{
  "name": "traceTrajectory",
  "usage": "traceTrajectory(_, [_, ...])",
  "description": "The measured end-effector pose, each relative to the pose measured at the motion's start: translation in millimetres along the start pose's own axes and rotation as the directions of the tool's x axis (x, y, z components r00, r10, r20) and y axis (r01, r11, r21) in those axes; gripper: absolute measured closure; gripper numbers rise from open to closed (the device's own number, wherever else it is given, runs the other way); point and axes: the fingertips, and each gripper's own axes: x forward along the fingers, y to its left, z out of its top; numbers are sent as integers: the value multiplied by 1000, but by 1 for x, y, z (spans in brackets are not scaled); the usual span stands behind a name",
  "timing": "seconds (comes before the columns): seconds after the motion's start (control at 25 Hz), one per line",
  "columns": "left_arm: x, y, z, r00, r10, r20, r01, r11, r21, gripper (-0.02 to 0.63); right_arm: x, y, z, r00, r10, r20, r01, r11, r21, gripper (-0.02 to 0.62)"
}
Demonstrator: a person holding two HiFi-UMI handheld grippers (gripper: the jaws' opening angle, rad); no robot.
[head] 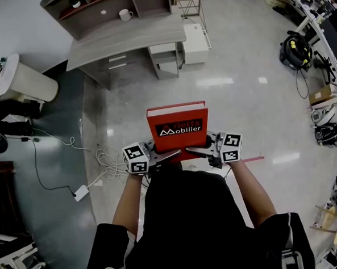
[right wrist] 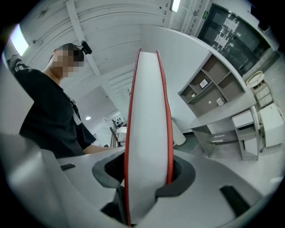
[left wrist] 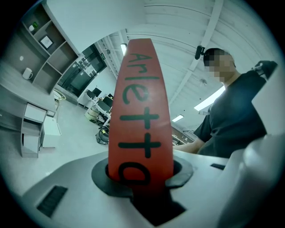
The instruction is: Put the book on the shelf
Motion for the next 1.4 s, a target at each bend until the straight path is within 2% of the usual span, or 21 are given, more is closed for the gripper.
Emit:
traceTrajectory(0.32, [-21,90,74,1000,-8,-2,8,1000,4,446,45,-88,67,1000,-29,3,29,1000,-6,422])
traceTrajectory(0.6, [-66,172,144,1000,28,-6,-28,1000,1,446,112,-161,130,999,-41,7,41,999,17,419])
traceTrajectory(0.76, [-85,205,178,1000,12,3,-12,1000,-1,446,140,-191,160,998,-57,-9,58,998,18,419])
traceTrajectory(0.92, [-109,267,214,1000,2,16,-2,1000,-5,446,179,-248,192,996,-84,-26,85,996,22,417])
traceTrajectory(1.12, [-116,291,216,999,54,2,-54,998,-9,441,192,-272,190,991,-128,-29,129,990,55,390])
traceTrajectory(1.28, [-124,306,223,998,57,-4,-57,998,-7,437,203,-284,197,989,-141,-40,143,988,51,390])
traceTrajectory(1.4, [-135,333,239,998,67,-5,-67,998,-2,431,220,-308,210,987,-155,-47,157,986,47,390])
